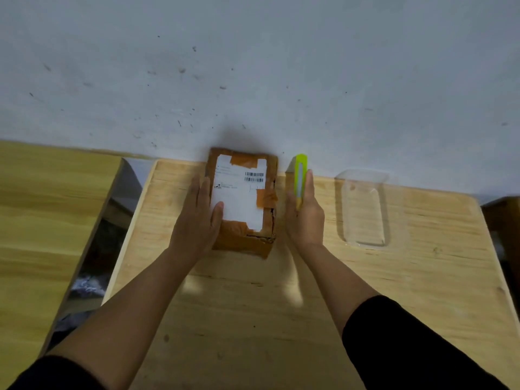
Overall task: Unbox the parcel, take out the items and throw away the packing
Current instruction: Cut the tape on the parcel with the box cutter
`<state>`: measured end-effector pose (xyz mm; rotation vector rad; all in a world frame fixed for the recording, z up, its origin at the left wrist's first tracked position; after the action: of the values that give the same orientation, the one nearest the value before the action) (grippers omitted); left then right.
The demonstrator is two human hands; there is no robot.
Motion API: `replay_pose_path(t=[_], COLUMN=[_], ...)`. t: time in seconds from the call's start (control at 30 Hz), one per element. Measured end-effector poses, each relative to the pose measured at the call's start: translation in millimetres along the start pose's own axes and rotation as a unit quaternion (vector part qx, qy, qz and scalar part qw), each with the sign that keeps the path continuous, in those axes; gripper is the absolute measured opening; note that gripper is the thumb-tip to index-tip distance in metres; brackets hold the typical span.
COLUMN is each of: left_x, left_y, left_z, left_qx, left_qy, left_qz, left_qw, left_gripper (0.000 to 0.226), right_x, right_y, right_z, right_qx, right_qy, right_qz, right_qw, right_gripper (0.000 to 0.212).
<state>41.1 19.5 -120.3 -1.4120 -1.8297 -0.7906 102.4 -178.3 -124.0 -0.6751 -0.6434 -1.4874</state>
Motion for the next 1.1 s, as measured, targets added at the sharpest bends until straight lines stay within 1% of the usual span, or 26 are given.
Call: replay_pose_path(t=[0.1, 0.27, 0.4, 0.57, 0.67, 0.8, 1.0, 1.1], left_x=[-2.4, -6.7, -8.1, -9.0, -4.4, 4.4, -1.2, -2.6], left_y=[10.5, 20.6, 19.4, 2.7, -19.4, -65.1, -138.4, -156.6], left_z=[7.4, 13.3, 12.2, 1.7, -7.1, -21.2, -15.1, -9.8], left_qx=[0.031, 0.023, 0.03, 0.034, 0.038, 0.027, 0.034, 0.036], left_qy=[-0.035, -0.116, -0.126, -0.127, -0.136, -0.14, -0.153, -0.162], left_qz=[0.015, 0.039, 0.036, 0.028, 0.025, 0.026, 0.075, 0.073], left_qw=[0.999, 0.992, 0.991, 0.991, 0.99, 0.989, 0.985, 0.983], left_gripper=[0.061, 0.063, 0.064, 0.064, 0.064, 0.063, 0.064, 0.063], right_x=[-10.4, -29.1, -32.6, -18.6, -5.3, 5.5, 16.7, 17.6], right_y=[1.8, 5.5, 6.7, -5.0, -26.2, -74.1, -157.7, -179.9], right_z=[21.0, 27.4, 24.0, 25.0, 23.4, 13.0, -1.6, -3.1], right_qx=[0.022, 0.025, 0.005, 0.002, 0.009, 0.003, -0.036, -0.043], right_qy=[0.032, 0.048, 0.086, 0.119, 0.121, 0.123, 0.112, 0.103], right_qz=[0.022, 0.043, 0.075, 0.099, 0.1, 0.097, 0.106, 0.108], right_qw=[0.999, 0.998, 0.994, 0.988, 0.988, 0.988, 0.987, 0.988], right_gripper=[0.06, 0.063, 0.054, 0.054, 0.055, 0.06, 0.067, 0.07])
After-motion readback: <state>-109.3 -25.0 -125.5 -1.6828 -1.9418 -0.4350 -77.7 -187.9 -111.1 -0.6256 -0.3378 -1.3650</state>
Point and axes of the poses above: each hand's wrist, its own y-axis towards the middle knuckle, its own x-axis out of the back of the hand, z = x × y, the point moved 3 cm from there along y, towards the middle knuckle, and after that the axes turned 3 degrees about -y, right-handed, at the moved point
